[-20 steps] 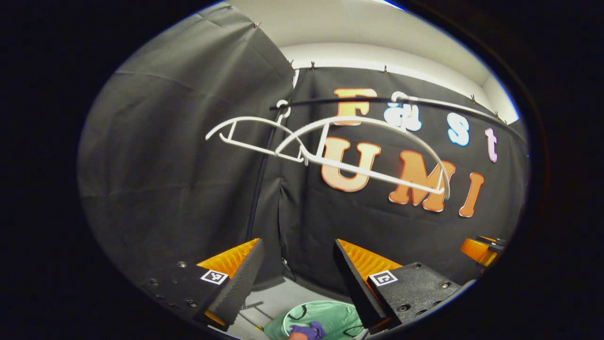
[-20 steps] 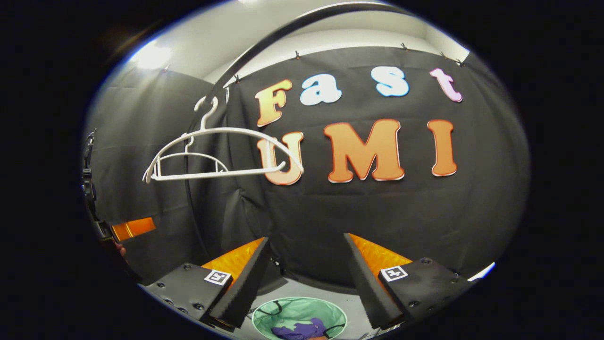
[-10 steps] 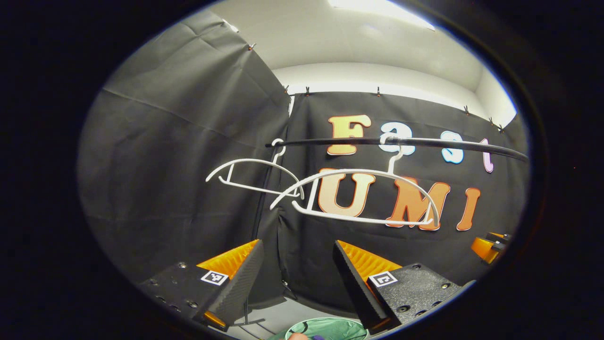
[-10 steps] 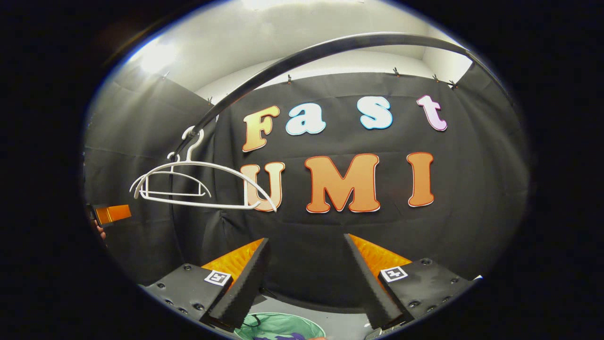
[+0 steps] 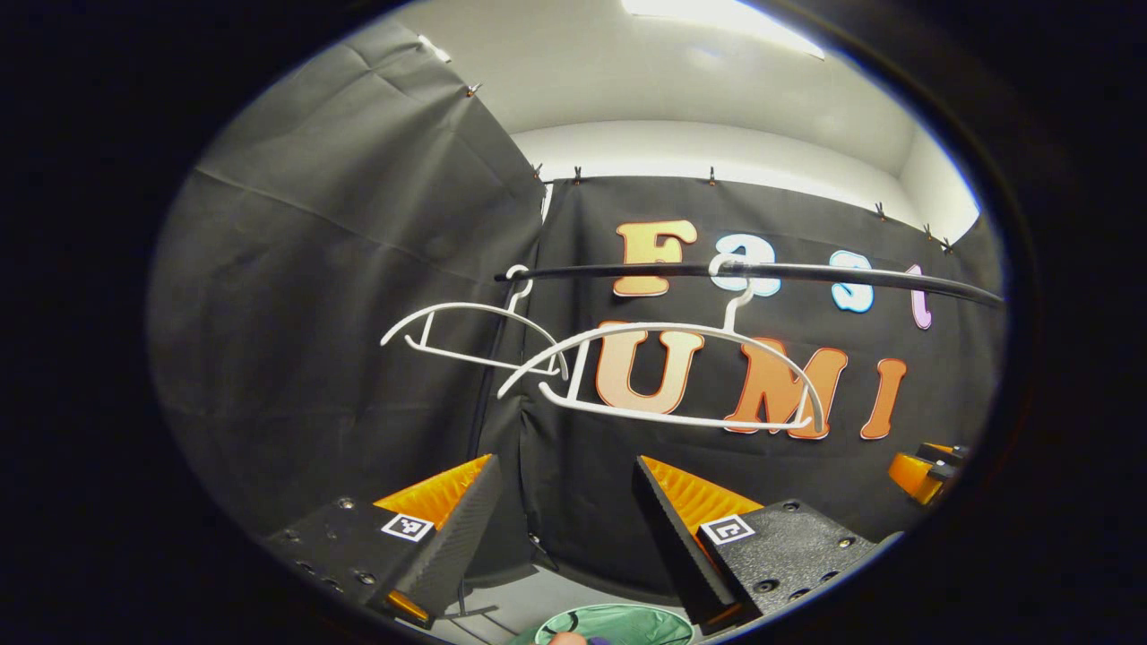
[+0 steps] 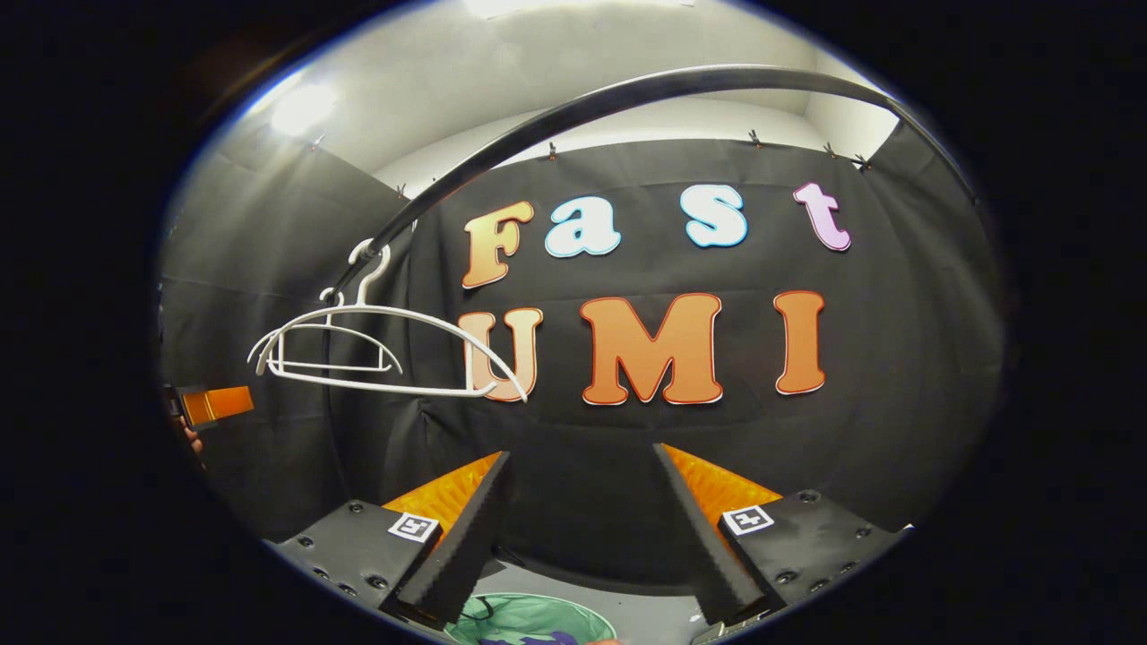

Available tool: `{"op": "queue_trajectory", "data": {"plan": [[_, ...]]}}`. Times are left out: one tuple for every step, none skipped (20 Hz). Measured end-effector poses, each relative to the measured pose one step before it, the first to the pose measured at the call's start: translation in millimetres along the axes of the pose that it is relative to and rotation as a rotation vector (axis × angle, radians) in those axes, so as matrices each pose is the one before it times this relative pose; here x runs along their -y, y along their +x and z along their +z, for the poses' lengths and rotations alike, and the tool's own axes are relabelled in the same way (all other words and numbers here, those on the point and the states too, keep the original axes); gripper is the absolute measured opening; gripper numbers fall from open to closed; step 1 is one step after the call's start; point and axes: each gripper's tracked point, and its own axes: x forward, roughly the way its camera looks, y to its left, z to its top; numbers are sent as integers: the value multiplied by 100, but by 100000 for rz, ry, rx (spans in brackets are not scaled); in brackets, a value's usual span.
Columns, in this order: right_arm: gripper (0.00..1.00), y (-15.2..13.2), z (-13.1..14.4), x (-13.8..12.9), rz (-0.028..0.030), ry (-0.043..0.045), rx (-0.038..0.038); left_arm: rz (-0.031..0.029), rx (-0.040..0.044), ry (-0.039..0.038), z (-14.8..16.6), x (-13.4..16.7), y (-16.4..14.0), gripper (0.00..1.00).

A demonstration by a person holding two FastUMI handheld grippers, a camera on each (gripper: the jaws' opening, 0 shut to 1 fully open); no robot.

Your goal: Grasp the clothes on the hanger with both hands and then place them into the laundry hamper below.

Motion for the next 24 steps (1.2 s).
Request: {"op": "queue_trajectory", "data": {"plan": [[93, 77, 26, 10, -39, -12, 8, 102, -606, -343, -225, -66, 31, 98], [94, 26, 12, 24, -217, -143, 68, 5, -322, -210, -94, -10, 18, 89], [94, 55, -63, -15, -181, -114, -139, 88, -112, -47, -34, -35, 93, 89], [94, 29, -62, -47, 36, 69, -145, 163, -47, 118, 45, -113, 18, 89], [94, 81, -13, -108, 32, 178, -88, 34, 164, 283, 8, 7, 59, 94], [94, 96, 13, 1, -15, 200, -43, -74, 178, 378, 85, 18, 3, 94], [94, -67, -10, 19, -153, 130, -58, -108, 199, 334, 76, 41, -76, 94], [94, 76, -60, -10, -117, 64, -32, -298, 184, 242, 46, 119, 38, 94], [94, 64, 10, -76, -107, -67, 28, -408, 164, 190, 27, 87, 3, 94], [94, -4, 24, 0, -190, -186, 106, -307, 192, 271, 113, 118, 23, 89], [94, -96, -22, 49, -90, -197, 74, -272, 260, 514, 28, -19, 12, 89], [94, 35, -4, -29, -55, -94, -14, -140, 297, 603, 116, 92, 14, 89], [94, 59, 7, -48, -97, 66, -41, -149, 283, 462, 115, 35, 56, 89], [94, 12, -29, -49, -47, 143, -11, -280, 263, 268, 14, 51, 25, 89], [94, -88, -23, -7, 29, 82, -9, -454, 127, 56, 76, 103, -112, 89], [94, -78, -38, -80, -16, -104, -6, -342, -44, -163, 20, 83, -13, 89], [94, -50, -53, -94, 3, -295, -72, -284, -176, -188, -74, 52, 3, 98], [94, 83, -60, -36, -123, -331, -131, -312, -93, -220, -35, 88, 0, 93], [94, -77, -32, 50, -46, -187, -57, -196, -78, -173, -15, -11, -31, 93], [94, -75, -3, -53, 74, -76, -22, 45, 147, -21, 2, -46, -31, 93], [94, -98, 35, -58, -26, -18, 1, 193, 84, 73, 68, -131, -63, 89], [94, -17, -8, -78, 126, -50, 45, 222, 12, 99, 5, -62, -45, 89], [94, -65, -70, -82, 129, -183, -143, 175, 37, -8, 23, -97, -122, 89], [94, -45, -9, -31, 126, -229, 25, 148, 110, -138, 48, -27, -88, 89]]}}
